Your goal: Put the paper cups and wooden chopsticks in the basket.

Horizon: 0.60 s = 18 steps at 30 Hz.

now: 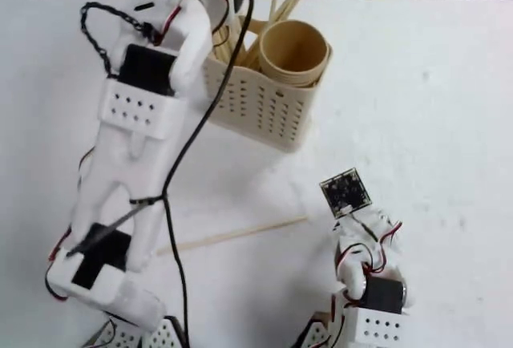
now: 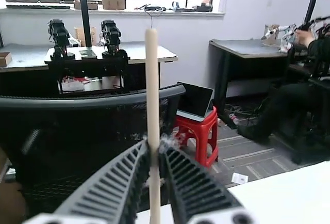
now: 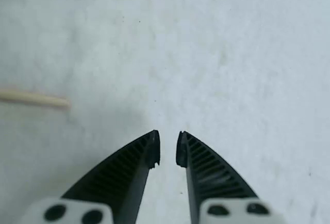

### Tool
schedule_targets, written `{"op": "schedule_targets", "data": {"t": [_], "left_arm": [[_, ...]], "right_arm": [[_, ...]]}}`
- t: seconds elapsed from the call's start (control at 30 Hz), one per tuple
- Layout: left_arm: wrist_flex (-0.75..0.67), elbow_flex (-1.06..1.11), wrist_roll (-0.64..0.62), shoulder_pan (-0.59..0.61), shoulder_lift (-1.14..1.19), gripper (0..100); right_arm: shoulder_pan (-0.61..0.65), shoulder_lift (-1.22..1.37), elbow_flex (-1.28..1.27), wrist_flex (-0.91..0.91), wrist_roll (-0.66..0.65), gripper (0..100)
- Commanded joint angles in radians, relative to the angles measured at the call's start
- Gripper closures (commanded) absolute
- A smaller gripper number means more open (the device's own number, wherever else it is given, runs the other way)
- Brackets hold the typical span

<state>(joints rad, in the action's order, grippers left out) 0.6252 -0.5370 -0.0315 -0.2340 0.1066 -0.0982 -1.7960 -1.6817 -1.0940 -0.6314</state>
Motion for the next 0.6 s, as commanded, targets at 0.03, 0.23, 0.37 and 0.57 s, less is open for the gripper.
{"op": "schedule_targets", "data": {"t": [0.03,0.23,0.37,0.57], "left_arm": [[-0.046,-0.038,0.052,0.01,0.027,98],[-0.046,-0.037,0.054,0.013,0.044,98],[-0.043,-0.037,0.054,0.013,0.041,98],[0.02,-0.037,0.049,0.013,0.039,97]], "right_arm": [[-0.001,-0.01,-0.009,0.008,-0.006,92.9],[-0.001,-0.01,-0.009,0.008,-0.006,92.9],[-0.001,-0.01,-0.009,0.008,-0.006,92.9],[-0.001,-0.01,-0.009,0.008,-0.006,92.9]]}}
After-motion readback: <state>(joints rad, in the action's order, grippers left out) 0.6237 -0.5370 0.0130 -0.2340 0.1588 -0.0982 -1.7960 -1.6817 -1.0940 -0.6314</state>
